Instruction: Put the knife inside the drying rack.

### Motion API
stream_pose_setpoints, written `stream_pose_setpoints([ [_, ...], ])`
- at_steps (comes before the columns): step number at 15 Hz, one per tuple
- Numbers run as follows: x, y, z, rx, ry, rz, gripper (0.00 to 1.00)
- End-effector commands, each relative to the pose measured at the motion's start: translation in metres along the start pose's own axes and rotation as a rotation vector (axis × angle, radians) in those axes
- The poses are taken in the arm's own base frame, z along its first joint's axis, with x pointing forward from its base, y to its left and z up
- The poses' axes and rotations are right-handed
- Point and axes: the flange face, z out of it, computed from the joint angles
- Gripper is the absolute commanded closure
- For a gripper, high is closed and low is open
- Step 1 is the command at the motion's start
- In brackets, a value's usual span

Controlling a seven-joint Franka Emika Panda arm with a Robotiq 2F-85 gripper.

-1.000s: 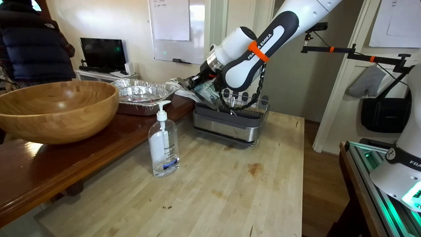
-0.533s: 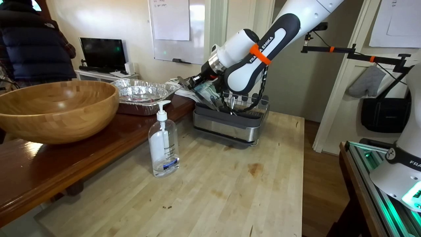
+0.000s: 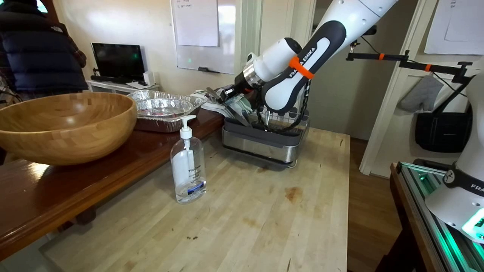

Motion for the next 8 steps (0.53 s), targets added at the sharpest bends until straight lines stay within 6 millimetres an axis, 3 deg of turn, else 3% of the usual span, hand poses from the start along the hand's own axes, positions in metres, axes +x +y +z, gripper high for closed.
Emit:
stream_pose_setpoints([
  [1,-0.0032,0.0005,-0.0066,-0.013,0.065,-0.002,0.96],
  [8,0.0014,-0.0058,-0.01,0.0,0.158,-0.007,0.96],
])
